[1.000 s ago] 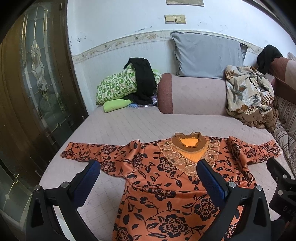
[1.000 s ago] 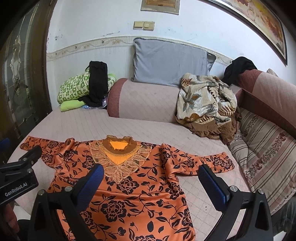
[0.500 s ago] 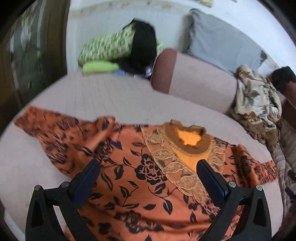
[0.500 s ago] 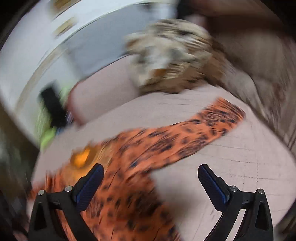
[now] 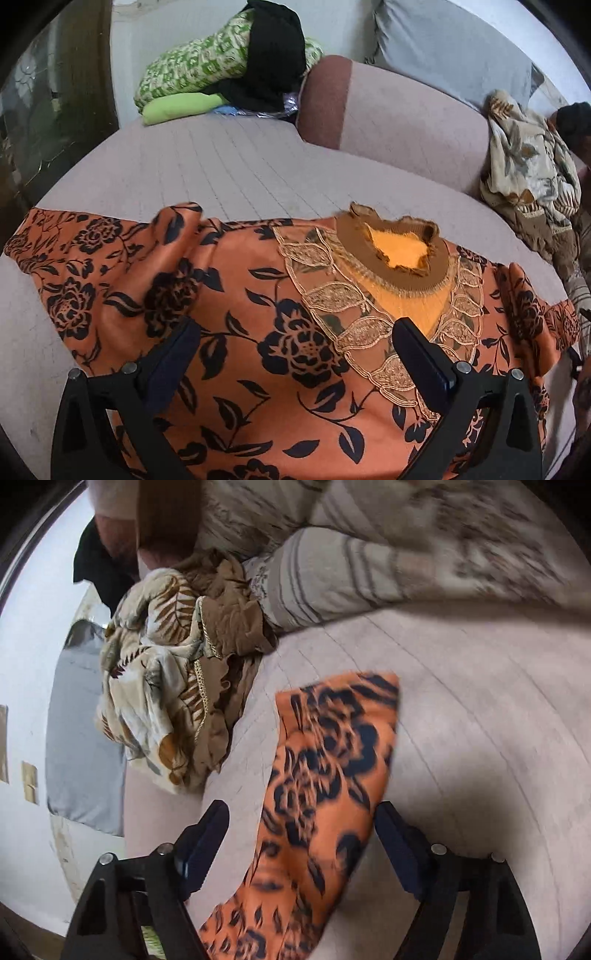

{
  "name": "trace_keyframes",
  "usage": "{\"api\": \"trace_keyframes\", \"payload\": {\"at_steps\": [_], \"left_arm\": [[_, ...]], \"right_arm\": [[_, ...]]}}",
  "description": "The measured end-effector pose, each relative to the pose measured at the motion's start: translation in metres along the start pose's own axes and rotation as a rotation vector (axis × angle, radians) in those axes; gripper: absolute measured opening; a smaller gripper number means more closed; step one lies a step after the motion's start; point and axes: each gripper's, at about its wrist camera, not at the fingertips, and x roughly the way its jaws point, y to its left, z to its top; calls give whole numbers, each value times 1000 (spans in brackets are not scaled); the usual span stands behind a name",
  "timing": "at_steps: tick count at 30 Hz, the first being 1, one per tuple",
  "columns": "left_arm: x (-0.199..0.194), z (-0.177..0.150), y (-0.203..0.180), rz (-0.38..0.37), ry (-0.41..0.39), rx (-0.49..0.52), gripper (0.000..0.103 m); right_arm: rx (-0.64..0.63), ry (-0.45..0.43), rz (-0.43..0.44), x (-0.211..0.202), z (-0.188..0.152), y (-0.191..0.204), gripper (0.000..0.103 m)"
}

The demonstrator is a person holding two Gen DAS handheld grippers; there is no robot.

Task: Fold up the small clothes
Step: 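Grasp the sleeve cuff with the right gripper and fold it across the blouse body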

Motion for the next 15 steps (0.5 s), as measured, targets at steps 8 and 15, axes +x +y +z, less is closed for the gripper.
{"api": "trace_keyframes", "payload": {"at_steps": [8, 15], "left_arm": [[1, 2, -7, 16, -4, 18, 103], [-25, 14, 10, 88, -96, 11, 103]], "right_arm": [[-31, -56, -60, 37, 29, -1, 11], [-106, -78, 174, -18, 6, 54, 7]]}}
